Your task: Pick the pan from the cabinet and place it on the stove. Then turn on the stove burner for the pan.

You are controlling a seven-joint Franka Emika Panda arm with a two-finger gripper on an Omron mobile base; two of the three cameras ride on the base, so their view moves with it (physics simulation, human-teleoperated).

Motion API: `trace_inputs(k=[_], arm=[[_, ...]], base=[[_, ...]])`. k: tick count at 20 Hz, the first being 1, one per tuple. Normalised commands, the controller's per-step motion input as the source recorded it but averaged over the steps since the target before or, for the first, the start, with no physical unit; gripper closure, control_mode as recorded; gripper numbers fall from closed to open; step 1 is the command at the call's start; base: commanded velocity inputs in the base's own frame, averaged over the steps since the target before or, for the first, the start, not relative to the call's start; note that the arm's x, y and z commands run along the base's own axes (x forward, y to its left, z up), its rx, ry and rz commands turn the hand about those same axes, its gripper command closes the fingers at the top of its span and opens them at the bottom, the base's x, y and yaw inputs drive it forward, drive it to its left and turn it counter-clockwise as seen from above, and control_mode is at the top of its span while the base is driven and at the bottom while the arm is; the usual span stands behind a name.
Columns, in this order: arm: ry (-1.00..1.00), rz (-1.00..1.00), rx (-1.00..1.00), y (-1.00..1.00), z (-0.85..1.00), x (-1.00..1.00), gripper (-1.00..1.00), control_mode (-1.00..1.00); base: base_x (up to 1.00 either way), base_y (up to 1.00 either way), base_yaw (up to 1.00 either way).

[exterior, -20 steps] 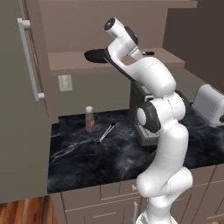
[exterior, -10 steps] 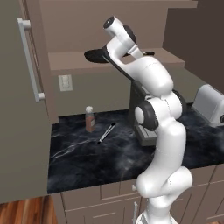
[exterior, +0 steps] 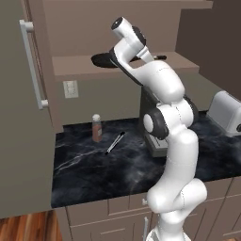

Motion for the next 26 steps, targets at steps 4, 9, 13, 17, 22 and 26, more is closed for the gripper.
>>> trace_inputs(k=[4,9,13,17,22,26], arm=[[0.00,0.00,0.00,-0.22,-0.53,0.18,-1.00,-1.00],[0.00,0.00,0.00,-0.21,-0.54,0.22,-1.00,-1.00],[0.00,0.01,0.00,-0.19,-0.58,0.25,-1.00,-1.00],[0.00,0.02,0.00,-0.22,-0.63,0.23,-1.00,-1.00],[0.00,0.03,0.00,-0.20,-0.59,0.24,-1.00,-1.00],[0.00,0.03,0.00,-0.15,-0.57,0.27,-1.00,-1.00]], base=[[0.00,0.00,0.00],[0.00,0.00,0.00],[0.00,0.00,0.00],[0.00,0.00,0.00],[0.00,0.00,0.00],[0.00,0.00,0.00]])
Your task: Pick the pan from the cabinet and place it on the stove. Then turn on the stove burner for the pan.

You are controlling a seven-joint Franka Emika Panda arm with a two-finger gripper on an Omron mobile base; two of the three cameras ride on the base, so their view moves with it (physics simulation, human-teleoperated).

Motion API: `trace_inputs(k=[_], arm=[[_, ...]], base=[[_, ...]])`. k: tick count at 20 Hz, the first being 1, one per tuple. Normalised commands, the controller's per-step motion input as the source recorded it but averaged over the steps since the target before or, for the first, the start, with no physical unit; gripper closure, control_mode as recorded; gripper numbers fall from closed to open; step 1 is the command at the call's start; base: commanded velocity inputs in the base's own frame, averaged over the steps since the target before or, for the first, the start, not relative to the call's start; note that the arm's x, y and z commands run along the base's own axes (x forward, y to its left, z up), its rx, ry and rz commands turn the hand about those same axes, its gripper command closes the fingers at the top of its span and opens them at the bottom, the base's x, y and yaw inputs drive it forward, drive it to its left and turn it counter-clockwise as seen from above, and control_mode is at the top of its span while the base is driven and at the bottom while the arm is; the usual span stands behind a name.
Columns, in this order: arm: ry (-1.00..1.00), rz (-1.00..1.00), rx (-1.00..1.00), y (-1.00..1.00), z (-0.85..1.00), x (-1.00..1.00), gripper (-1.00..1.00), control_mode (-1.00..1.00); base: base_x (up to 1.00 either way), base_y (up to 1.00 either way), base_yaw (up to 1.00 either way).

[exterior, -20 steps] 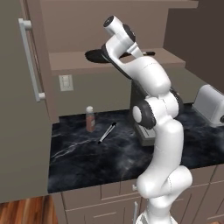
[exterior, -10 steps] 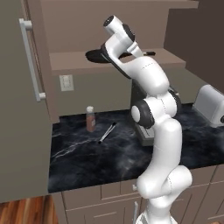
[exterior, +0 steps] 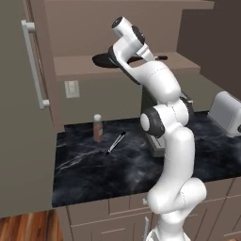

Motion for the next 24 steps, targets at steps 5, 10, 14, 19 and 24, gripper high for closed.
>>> trace_inputs(k=[5,10,14,19,24], arm=[[0.00,0.04,0.00,-0.13,-0.57,0.22,-1.00,-1.00],[0.00,0.05,0.03,-0.16,-0.53,0.13,-1.00,-1.00],[0.00,0.04,0.04,-0.16,-0.53,0.08,-1.00,-1.00],[0.00,0.03,0.03,-0.11,-0.55,0.06,-1.00,-1.00],[0.00,0.02,0.01,-0.05,-0.60,0.06,-1.00,-1.00]], base=[[0.00,0.00,0.00],[0.00,0.00,0.00],[0.00,0.00,0.00],[0.00,0.00,0.00],[0.00,0.00,0.00]])
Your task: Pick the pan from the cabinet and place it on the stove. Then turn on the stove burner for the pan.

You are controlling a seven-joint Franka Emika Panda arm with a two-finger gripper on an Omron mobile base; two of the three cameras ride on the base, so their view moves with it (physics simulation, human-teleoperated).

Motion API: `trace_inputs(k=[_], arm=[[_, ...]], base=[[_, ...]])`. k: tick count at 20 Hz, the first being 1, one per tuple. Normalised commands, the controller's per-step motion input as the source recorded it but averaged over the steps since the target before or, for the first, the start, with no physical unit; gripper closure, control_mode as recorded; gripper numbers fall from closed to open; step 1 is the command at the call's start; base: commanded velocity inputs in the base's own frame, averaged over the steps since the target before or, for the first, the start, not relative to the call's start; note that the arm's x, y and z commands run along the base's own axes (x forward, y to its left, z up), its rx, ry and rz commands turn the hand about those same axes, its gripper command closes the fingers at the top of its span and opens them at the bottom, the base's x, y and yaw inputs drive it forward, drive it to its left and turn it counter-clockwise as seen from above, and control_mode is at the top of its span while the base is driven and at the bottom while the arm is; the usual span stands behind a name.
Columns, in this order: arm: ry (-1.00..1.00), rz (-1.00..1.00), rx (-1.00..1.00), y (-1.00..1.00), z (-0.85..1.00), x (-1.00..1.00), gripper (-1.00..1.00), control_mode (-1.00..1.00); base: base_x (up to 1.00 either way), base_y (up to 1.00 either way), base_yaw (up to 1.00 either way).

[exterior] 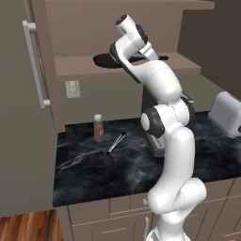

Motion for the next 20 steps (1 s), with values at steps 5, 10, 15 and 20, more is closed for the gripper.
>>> trace_inputs(k=[5,10,15,20], arm=[[0.01,0.00,0.00,-0.01,-0.65,0.07,1.00,-1.00],[0.08,0.00,-0.04,0.00,-0.42,0.07,1.00,-1.00],[0.03,0.00,-0.01,0.00,-0.27,0.00,1.00,-1.00],[-0.02,0.00,0.00,0.00,-0.26,0.00,1.00,-1.00]], base=[[0.00,0.00,0.00],[0.00,0.00,0.00],[0.00,0.00,0.00],[0.00,0.00,0.00]])
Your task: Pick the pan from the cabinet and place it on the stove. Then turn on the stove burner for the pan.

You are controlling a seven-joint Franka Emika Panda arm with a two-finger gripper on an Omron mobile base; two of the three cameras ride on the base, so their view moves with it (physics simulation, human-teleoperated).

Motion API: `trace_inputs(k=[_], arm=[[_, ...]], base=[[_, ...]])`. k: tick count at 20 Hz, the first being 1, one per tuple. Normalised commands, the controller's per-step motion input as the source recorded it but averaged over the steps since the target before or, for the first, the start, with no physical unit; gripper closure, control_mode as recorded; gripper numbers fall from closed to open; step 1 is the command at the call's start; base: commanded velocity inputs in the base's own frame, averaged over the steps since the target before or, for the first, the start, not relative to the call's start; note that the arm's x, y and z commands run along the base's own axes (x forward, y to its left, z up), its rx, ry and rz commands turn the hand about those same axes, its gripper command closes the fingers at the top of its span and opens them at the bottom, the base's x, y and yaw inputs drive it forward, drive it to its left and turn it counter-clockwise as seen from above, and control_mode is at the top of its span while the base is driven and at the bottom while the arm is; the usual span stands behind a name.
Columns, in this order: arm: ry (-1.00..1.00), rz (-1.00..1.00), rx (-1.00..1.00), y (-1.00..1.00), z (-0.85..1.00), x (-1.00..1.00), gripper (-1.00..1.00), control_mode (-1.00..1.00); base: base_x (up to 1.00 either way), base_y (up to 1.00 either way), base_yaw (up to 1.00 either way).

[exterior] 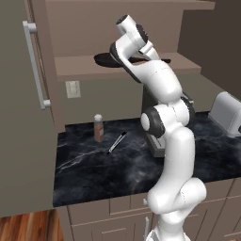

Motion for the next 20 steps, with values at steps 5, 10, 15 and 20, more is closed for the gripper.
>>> trace_inputs(k=[5,10,15,20], arm=[[-0.15,0.00,0.00,0.00,-0.22,0.00,1.00,-1.00],[-0.28,0.00,0.00,0.00,-0.19,0.00,1.00,-1.00],[-0.31,0.00,0.00,0.00,-0.28,0.00,1.00,-1.00],[-0.32,0.00,0.00,0.00,-0.26,-0.03,1.00,-1.00]], base=[[0.00,0.00,0.00],[0.00,0.00,0.00],[0.00,0.00,0.00],[0.00,0.00,0.00]])
